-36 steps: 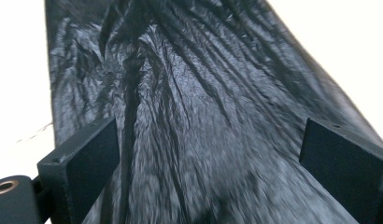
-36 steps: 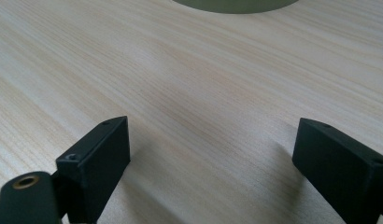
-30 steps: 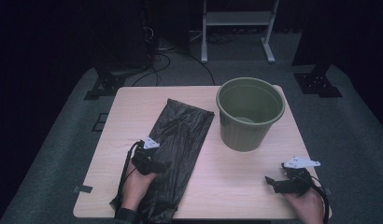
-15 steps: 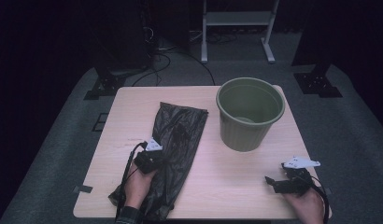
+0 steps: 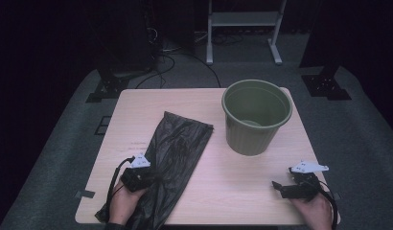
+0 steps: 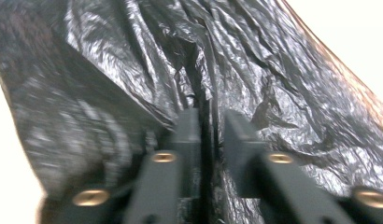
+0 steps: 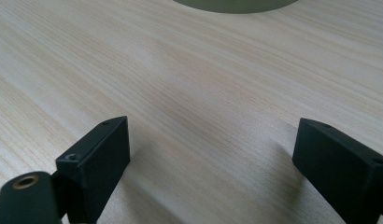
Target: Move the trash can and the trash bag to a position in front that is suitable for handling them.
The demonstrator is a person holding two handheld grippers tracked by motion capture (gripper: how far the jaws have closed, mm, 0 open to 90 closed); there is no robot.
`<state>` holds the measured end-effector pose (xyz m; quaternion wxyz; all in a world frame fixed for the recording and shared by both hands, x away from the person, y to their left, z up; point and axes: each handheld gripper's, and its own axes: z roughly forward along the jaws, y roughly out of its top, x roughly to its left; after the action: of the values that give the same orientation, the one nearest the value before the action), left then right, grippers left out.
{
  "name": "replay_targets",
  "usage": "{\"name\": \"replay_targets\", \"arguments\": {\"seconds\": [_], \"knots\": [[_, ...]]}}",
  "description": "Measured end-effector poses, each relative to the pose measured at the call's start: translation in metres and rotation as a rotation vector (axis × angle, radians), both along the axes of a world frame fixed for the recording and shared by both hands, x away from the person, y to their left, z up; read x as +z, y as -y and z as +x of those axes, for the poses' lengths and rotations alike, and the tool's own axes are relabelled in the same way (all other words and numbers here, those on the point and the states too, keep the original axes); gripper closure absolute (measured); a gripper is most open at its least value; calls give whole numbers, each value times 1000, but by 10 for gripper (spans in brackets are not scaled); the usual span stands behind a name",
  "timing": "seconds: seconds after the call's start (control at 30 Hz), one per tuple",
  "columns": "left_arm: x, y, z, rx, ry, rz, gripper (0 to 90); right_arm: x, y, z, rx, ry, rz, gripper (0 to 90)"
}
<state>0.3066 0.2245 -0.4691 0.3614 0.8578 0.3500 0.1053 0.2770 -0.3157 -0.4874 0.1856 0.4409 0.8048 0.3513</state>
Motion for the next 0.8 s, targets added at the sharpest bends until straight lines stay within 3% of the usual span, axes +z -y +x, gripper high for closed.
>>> {"name": "replay_targets", "arguments": {"seconds": [0.07,0.13,0.27,0.57,0.73,0.8], "knots": [[-1,0,-4,41,27,33,472,0,0,0,0,-1,0,100],[-3,2,-5,49,43,49,336,0,0,0,0,0,0,100],[-7,5,-6,81,57,74,144,0,0,0,1,0,0,100],[-15,1,-7,99,91,33,39,0,1,-1,23,0,-1,119],[-15,2,-7,93,85,37,9,4,3,0,28,5,-5,122],[-15,2,-7,93,85,37,9,10,3,2,15,-5,18,122]]}}
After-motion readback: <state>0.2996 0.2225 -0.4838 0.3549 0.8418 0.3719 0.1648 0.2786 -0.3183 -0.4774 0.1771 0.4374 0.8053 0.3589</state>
